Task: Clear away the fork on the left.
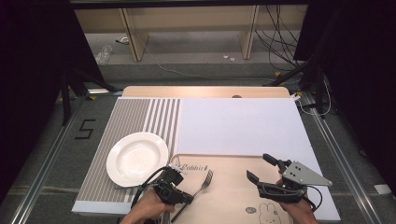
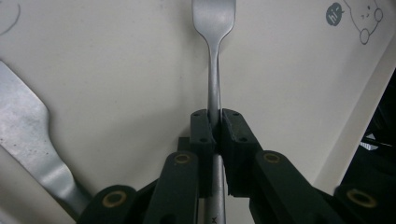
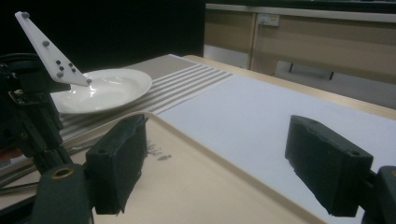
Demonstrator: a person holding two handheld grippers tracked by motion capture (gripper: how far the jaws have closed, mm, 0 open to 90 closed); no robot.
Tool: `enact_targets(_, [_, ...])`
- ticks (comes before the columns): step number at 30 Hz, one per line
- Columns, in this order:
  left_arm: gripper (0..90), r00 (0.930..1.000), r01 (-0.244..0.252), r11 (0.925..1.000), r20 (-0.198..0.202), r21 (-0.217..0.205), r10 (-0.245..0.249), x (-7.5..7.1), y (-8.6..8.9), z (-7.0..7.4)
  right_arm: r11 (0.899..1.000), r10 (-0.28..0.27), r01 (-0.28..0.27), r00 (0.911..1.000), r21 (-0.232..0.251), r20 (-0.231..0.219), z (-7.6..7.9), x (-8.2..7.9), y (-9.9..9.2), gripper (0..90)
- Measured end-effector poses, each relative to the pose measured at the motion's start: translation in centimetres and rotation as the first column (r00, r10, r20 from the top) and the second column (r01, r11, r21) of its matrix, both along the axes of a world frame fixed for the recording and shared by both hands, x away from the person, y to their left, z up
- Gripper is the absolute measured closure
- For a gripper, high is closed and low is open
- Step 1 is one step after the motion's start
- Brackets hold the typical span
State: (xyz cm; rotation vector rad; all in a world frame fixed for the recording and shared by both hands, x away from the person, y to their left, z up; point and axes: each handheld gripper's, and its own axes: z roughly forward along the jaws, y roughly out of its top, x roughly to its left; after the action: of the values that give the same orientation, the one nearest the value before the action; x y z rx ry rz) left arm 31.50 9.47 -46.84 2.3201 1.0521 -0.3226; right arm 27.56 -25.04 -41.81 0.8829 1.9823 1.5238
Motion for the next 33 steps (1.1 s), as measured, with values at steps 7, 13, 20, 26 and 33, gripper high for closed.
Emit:
enact_targets(7, [69.9,0.9999,0.007,0.9996,-0.008,-0.029,-0.007,0.0,0.0,-0.1,1.000,0.001,-0.001,1.0000,0.001,-0.003,0.0,0.0,0.0,21.7])
enact_targets(13, [46.0,0.9967,0.003,0.9995,0.081,0.033,-0.005,-0.1,-0.2,0.8,1.000,0.006,-0.006,1.0000,0.004,-0.004,0.0,0.0,0.1,21.8])
enact_targets(20, [35.2,0.9877,-0.007,0.9998,0.156,0.019,0.004,-0.1,-0.2,1.8,1.000,0.006,-0.006,1.0000,0.012,-0.005,0.0,0.1,0.1,21.5])
enact_targets(26, [29.4,0.9747,-0.019,0.9995,0.222,-0.025,0.024,-0.1,-0.1,2.9,1.000,0.003,-0.003,1.0000,0.014,0.002,0.0,0.0,0.0,21.5])
enact_targets(33, [28.0,0.9543,-0.011,0.9985,0.298,-0.053,0.026,-0.2,-0.3,3.8,1.000,0.005,-0.005,1.0000,0.014,0.007,0.1,0.0,0.0,21.6])
